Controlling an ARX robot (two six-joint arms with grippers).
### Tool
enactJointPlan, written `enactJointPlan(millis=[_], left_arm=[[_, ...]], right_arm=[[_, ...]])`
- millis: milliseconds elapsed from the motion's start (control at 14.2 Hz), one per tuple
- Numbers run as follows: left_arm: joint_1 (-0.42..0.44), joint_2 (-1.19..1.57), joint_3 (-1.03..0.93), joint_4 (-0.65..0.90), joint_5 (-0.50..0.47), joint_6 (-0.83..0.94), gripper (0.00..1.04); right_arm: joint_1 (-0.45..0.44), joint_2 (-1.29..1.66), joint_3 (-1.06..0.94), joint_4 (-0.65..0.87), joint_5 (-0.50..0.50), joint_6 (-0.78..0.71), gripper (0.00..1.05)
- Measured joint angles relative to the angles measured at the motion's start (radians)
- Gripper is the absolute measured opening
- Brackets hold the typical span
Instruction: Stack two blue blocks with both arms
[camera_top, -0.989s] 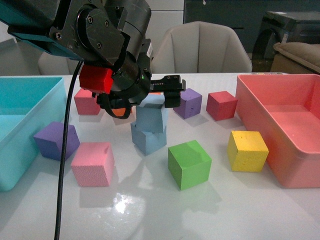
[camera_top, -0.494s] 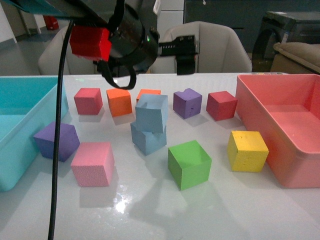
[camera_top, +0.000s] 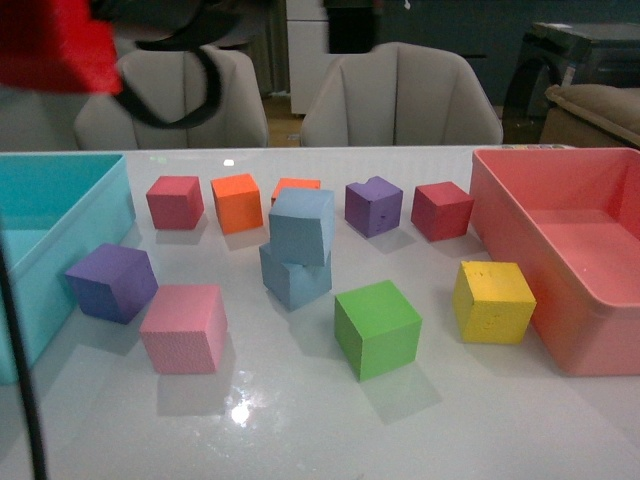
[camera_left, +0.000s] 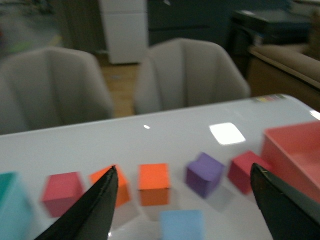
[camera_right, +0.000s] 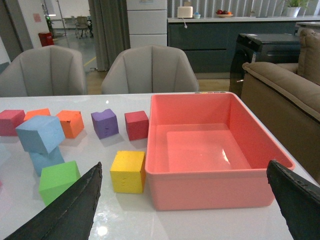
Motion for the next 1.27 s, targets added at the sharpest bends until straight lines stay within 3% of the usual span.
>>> enactJointPlan(millis=[71,141,424,989,1059,1130,1201,1271], left_arm=[[0.047,-0.105,-0.167,0.13,-0.09,0.018,0.7],[0.11,-0.218,-0.296,0.217,-0.09,0.028,0.57],[0.234,-0.431,-0.64,0.276,0.047,0.033,0.05],[0.396,-0.825,-0.905,0.171,0.197,0.036,0.02],[0.447,-0.899,-0.933,0.123,0.272,0.037,0.02],[0.49,-0.944,-0.945,0.091,0.284,0.036,0.02],[0.493,-0.952,-0.978,0.156,0.287,0.036,0.02],[0.487,-0.979,-0.994,0.102,0.296,0.036,0.02]], right_arm=[[0.0,0.0,0.0,0.0,0.001,0.0,0.98],[0.0,0.0,0.0,0.001,0.001,0.0,0.98],[0.0,0.0,0.0,0.0,0.0,0.0,0.98],[0.0,0.0,0.0,0.0,0.0,0.0,0.98],[0.0,0.0,0.0,0.0,0.0,0.0,0.98],[0.0,0.0,0.0,0.0,0.001,0.0,0.98],[0.0,0.0,0.0,0.0,0.0,0.0,0.98],[0.0,0.0,0.0,0.001,0.0,0.0,0.98]])
